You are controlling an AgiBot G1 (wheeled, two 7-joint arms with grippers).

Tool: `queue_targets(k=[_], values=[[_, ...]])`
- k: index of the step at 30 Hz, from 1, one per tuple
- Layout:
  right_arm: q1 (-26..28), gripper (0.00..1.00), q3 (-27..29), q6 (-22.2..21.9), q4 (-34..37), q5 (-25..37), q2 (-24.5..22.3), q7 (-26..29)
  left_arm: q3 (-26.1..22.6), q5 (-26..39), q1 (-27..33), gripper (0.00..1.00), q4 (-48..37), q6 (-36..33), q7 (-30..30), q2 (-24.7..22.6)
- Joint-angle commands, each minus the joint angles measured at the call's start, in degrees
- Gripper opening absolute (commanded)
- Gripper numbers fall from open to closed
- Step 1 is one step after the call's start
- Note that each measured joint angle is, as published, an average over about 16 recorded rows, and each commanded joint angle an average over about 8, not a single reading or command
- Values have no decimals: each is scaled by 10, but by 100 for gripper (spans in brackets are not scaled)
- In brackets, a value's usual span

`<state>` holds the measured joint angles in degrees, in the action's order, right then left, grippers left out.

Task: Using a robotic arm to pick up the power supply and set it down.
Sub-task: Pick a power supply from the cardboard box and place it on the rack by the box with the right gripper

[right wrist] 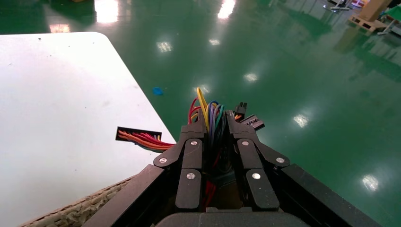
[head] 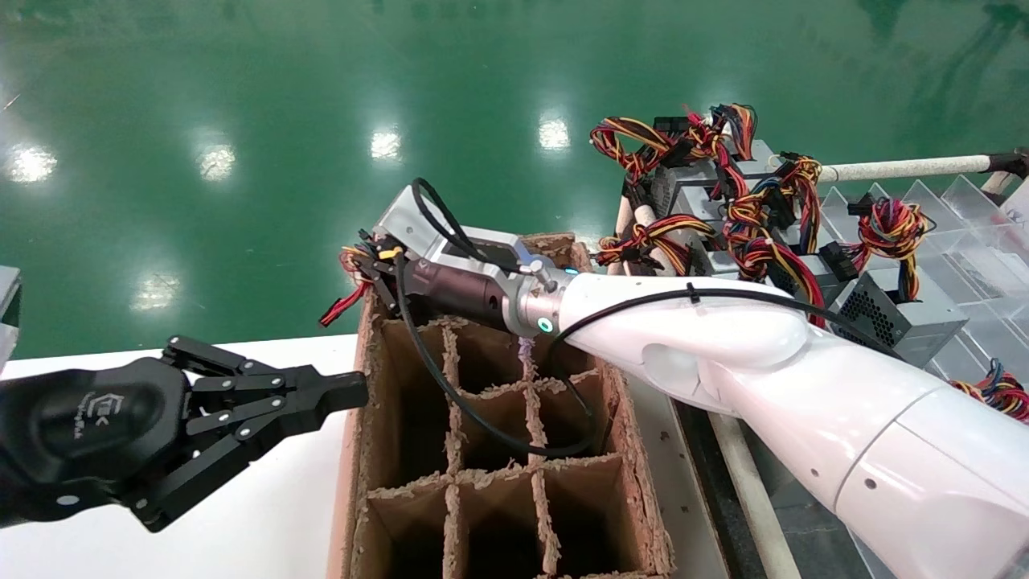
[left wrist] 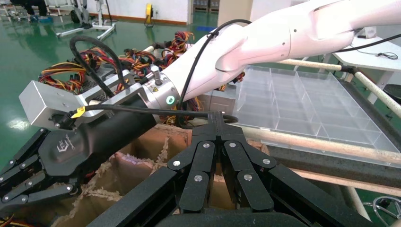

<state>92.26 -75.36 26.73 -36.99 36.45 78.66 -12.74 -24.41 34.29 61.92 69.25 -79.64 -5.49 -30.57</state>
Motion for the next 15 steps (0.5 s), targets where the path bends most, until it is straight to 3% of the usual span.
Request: queue_targets(k=[1,15], values=[[0,0,-4,-2,2,-8,0,-4,0,0,0,0,0,0,0,0],[38,0,22,36,55,-92,-5,-42,0,0,0,0,0,0,0,0]])
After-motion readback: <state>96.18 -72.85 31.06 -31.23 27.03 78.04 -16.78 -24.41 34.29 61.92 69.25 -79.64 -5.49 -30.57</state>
